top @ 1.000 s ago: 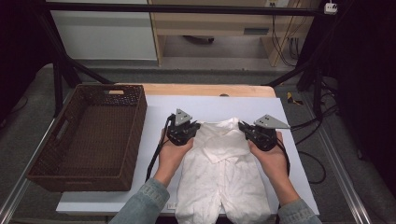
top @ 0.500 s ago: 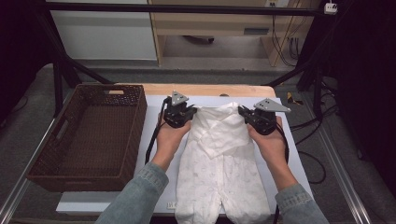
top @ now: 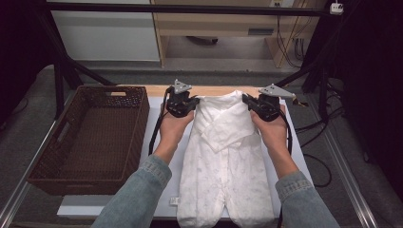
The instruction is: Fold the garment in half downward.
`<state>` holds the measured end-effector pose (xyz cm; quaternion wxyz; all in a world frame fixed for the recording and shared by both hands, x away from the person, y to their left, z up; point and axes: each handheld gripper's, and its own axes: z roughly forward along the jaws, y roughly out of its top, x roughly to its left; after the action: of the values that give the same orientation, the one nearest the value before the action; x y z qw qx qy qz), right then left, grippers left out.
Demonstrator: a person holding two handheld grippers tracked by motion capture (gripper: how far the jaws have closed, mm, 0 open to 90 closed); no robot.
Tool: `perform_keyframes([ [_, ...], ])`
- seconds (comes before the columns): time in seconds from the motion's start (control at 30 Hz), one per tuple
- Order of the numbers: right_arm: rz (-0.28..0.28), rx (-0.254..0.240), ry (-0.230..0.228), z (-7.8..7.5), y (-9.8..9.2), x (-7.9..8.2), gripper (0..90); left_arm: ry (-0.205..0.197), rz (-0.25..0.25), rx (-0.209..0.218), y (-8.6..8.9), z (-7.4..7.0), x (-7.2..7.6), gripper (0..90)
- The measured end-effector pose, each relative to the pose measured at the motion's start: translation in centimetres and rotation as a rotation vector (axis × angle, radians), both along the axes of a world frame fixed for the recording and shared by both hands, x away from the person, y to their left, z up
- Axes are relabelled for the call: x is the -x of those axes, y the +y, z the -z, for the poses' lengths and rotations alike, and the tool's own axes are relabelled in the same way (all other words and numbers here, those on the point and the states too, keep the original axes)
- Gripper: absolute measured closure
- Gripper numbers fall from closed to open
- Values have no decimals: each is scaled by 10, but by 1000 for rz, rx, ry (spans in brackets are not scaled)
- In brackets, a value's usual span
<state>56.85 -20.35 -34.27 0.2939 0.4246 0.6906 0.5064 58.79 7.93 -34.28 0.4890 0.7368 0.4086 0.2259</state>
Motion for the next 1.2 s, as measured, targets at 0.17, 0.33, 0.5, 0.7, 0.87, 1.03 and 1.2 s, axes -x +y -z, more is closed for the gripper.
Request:
perform_keyframes([
  [0.17, 7, 8, -12, -12, 6, -10, 880, -16, -9, 14, 2, -9, -10, 877],
  [0.33, 17, 0, -12, -16, 8, -17, 881, -27, -10, 11, 2, -13, -14, 877],
  [0.5, 19, -8, -22, -18, 7, -23, 880, -34, -6, 22, 2, -14, -17, 877],
  [0.7, 24, 2, -32, -16, 7, -21, 879, -35, -9, 17, 1, -13, -18, 876],
  [0.87, 23, 6, -41, -16, 7, -20, 880, -45, -4, 15, 0, -16, -17, 876],
  [1.03, 28, -6, -57, -22, 5, -22, 879, -65, 0, -2, -1, -25, -19, 876],
  [1.2, 31, -7, -68, -29, 6, -25, 879, -73, -3, 2, -1, -30, -22, 876],
])
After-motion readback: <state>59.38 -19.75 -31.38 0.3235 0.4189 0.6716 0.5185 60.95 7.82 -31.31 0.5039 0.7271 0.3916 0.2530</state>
